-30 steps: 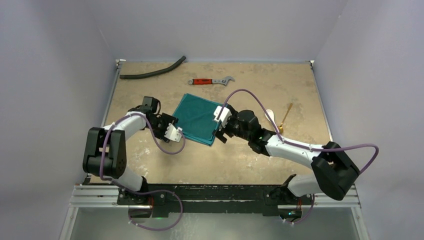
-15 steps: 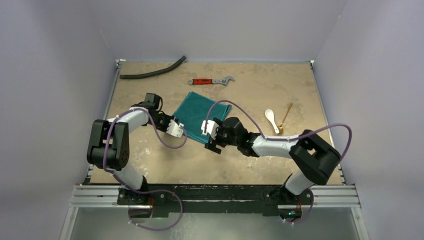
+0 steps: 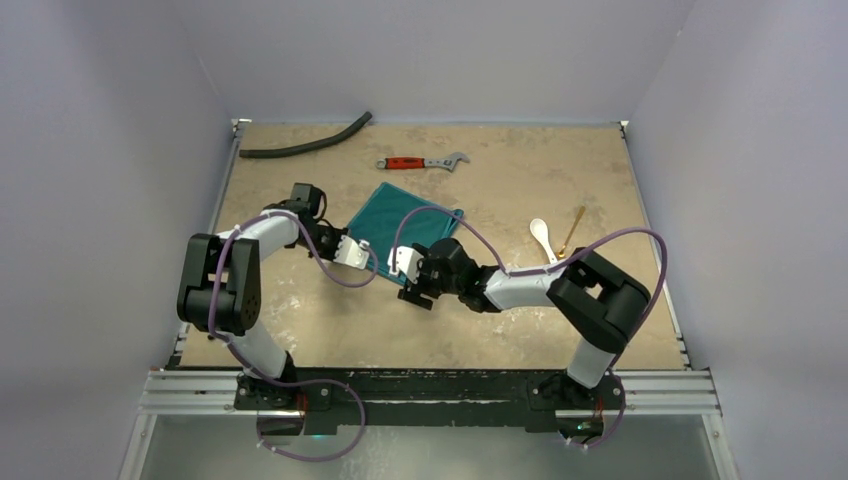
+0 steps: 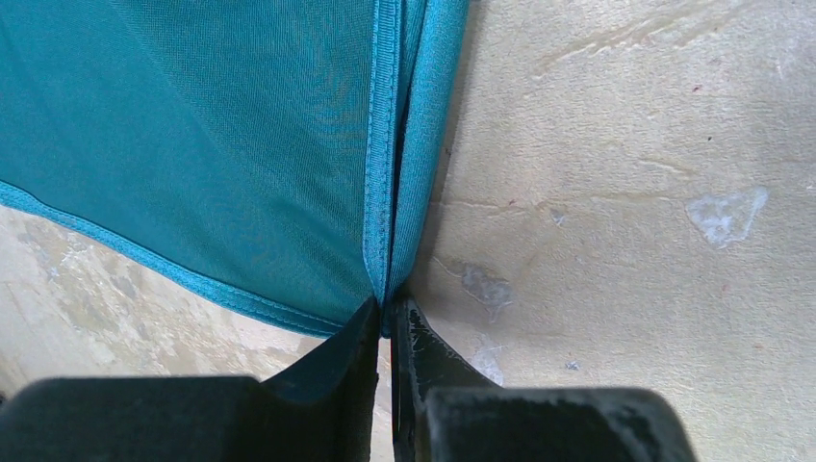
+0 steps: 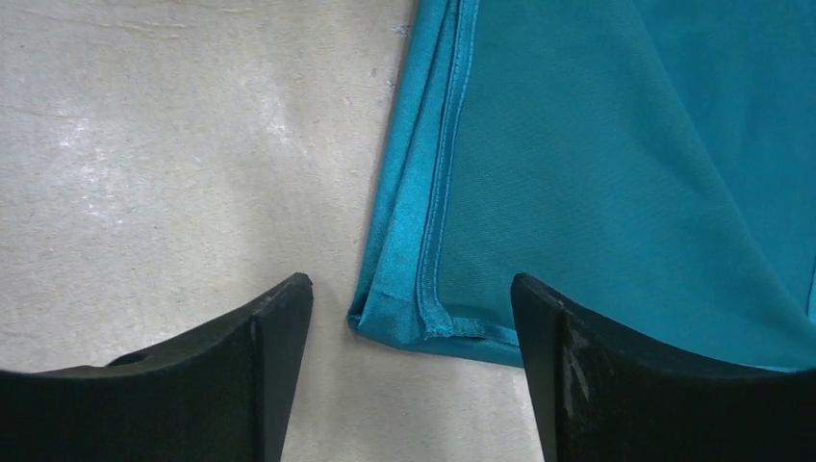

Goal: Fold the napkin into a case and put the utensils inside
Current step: Pick up the upper triangle-folded napkin from the center of the board, then turn over the upper triangle folded napkin at the center of the board, then smooth out the lower triangle-folded napkin at the center of the board.

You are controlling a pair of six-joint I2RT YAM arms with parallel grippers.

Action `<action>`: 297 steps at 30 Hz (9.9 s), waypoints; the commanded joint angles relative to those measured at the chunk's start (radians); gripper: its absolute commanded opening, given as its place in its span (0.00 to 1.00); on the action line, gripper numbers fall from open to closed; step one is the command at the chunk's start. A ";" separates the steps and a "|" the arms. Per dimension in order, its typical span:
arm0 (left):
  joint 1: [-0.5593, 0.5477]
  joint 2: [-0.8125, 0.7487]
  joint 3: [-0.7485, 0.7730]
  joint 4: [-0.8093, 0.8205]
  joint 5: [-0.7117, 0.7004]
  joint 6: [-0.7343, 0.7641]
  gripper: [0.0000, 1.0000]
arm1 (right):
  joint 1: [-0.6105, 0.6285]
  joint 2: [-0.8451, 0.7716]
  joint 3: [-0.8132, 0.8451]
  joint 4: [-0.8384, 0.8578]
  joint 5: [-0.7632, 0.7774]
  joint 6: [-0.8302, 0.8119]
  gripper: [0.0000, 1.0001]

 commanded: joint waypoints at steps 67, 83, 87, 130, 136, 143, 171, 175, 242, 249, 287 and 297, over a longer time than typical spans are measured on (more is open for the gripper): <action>0.152 -0.202 -0.153 -0.127 0.011 -0.091 0.00 | 0.075 0.092 0.156 -0.132 0.046 -0.085 0.74; 0.200 -0.148 -0.098 -0.188 0.062 -0.036 0.00 | 0.066 0.162 0.169 -0.168 -0.016 -0.008 0.63; 0.206 -0.139 -0.074 -0.204 0.064 -0.049 0.00 | 0.064 0.162 0.192 -0.212 -0.018 0.046 0.59; 0.214 -0.268 -0.003 -0.296 0.120 -0.084 0.00 | 0.060 -0.019 0.170 -0.102 0.104 0.221 0.00; 0.214 -0.385 0.025 -0.473 0.138 -0.054 0.00 | 0.094 -0.166 0.148 -0.205 0.072 0.314 0.00; 0.214 -0.552 0.113 -0.750 0.181 -0.023 0.00 | 0.229 -0.335 0.164 -0.428 0.077 0.460 0.00; 0.086 -0.357 0.061 -0.015 0.070 -0.872 0.00 | -0.187 -0.113 0.317 -0.283 -0.342 0.619 0.00; 0.006 -0.153 0.156 0.208 -0.078 -1.060 0.00 | -0.267 0.047 0.414 -0.281 -0.429 0.586 0.00; 0.014 0.362 0.573 0.310 -0.577 -1.181 0.52 | -0.428 0.475 0.415 0.038 -0.399 0.918 0.00; 0.057 0.263 0.629 0.115 -0.236 -1.176 0.59 | -0.430 0.469 0.464 -0.024 -0.360 0.874 0.00; -0.291 0.527 0.838 -0.002 0.150 -1.141 0.54 | -0.477 0.080 -0.067 0.330 -0.381 1.229 0.00; -0.320 0.585 0.905 -0.104 0.165 -1.056 0.49 | -0.372 0.113 -0.075 0.371 -0.362 1.264 0.00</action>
